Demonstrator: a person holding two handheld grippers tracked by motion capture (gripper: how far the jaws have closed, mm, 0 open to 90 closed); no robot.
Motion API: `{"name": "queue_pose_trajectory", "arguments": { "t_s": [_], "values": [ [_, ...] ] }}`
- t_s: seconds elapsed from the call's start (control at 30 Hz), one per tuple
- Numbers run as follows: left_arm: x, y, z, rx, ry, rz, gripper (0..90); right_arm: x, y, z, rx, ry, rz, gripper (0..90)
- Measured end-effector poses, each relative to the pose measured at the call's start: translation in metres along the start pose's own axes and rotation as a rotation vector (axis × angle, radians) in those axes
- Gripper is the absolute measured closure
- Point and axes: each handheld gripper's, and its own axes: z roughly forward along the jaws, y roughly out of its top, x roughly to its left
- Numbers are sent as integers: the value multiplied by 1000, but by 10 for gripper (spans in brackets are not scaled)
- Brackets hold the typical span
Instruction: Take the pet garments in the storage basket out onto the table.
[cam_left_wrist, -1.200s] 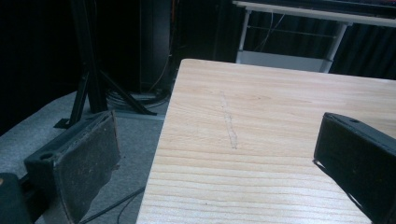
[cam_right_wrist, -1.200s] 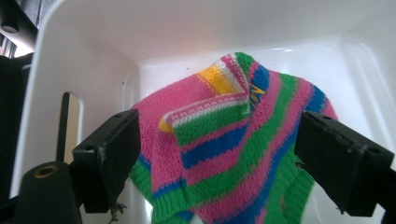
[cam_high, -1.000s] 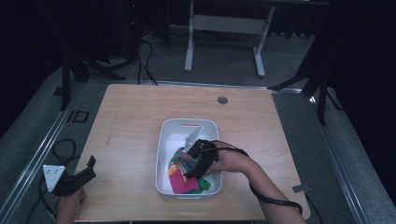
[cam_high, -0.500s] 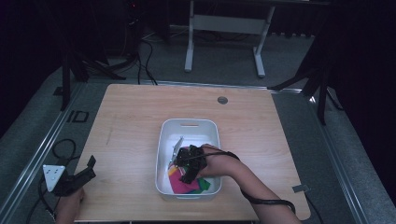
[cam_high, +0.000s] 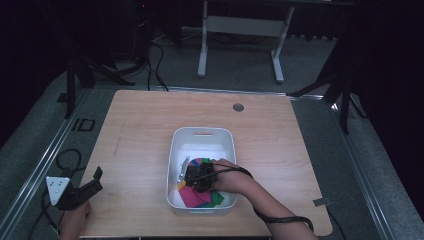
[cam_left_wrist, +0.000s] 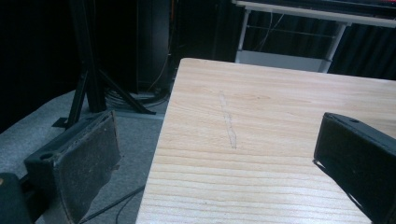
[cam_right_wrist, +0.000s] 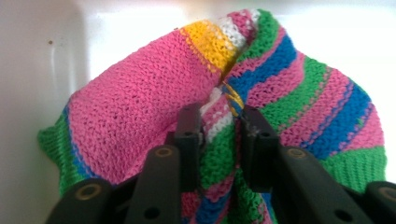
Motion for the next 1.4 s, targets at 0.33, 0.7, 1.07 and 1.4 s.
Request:
{"name": "queue_pose_trajectory", "arguments": {
  "t_s": [0.33, 0.7, 1.07, 1.4],
  "values": [
    [0, 0, 0, 1, 1, 1, 9, -14, -12, -49, -143, -22, 82, 747],
    [0, 0, 0, -1, 3, -1, 9, -22, -18, -101, -275, -80, 91, 747],
    [0, 0, 0, 0, 4, 0, 9, -28, -19, -144, -339, -130, 95, 747],
    [0, 0, 0, 1, 7, 2, 9, -33, -21, -179, -404, -171, 104, 746]
  ]
}}
